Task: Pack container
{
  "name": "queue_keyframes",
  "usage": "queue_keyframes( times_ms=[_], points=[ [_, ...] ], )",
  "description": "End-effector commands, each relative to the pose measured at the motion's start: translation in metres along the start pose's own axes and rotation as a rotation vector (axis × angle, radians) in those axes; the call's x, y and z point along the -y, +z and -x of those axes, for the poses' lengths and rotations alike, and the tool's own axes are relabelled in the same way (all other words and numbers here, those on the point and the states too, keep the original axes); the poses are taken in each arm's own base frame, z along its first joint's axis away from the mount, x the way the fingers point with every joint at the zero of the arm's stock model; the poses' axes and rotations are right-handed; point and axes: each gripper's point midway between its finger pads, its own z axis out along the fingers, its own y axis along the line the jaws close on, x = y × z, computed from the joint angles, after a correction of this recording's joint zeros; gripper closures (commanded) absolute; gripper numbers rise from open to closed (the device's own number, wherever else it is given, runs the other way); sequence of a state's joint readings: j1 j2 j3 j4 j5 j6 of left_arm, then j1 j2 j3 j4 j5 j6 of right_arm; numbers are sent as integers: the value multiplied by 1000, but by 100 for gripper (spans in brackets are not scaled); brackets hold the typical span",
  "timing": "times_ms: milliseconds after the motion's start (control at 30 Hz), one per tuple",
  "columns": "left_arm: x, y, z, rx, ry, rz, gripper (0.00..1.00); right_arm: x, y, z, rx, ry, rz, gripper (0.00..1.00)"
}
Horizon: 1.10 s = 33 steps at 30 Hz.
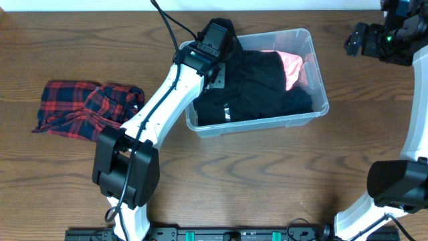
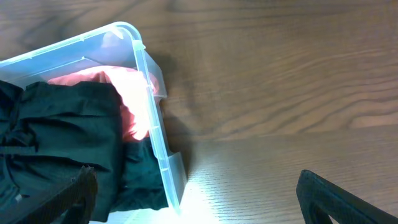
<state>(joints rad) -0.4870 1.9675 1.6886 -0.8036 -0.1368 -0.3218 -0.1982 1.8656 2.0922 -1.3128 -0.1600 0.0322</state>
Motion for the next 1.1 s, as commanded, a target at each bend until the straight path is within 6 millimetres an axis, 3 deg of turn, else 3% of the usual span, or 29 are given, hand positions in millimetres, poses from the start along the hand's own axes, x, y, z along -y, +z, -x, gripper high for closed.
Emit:
queue_keyframes(
  times_ms=[0, 167, 233, 333, 467, 667, 833, 933, 1067],
  points=[
    [9, -9, 4, 9, -11, -51, 92, 0, 0, 0, -1, -20, -3, 1],
    [15, -34, 35, 116, 19, -87, 83, 0, 0, 0, -1, -20, -3, 1],
    [18, -48, 50, 166, 42, -103, 70, 0, 0, 0, -1, -20, -3, 1],
    [23, -66, 71, 242, 81, -124, 63, 0, 0, 0, -1, -20, -3, 1],
    [27, -67, 82, 285, 99, -132, 61, 0, 0, 0, -1, -20, -3, 1],
    [25, -47, 86, 290, 98, -85, 60, 0, 0, 0, -1, -20, -3, 1],
    [28, -15, 78, 239, 108, -67, 61, 0, 0, 0, -1, -20, -3, 1],
    [28, 13, 62, 164, 124, -46, 64, 0, 0, 0, -1, -20, -3, 1],
    [24, 56, 25, 14, 128, -1, 68, 0, 0, 0, -1, -20, -3, 1]
  ],
)
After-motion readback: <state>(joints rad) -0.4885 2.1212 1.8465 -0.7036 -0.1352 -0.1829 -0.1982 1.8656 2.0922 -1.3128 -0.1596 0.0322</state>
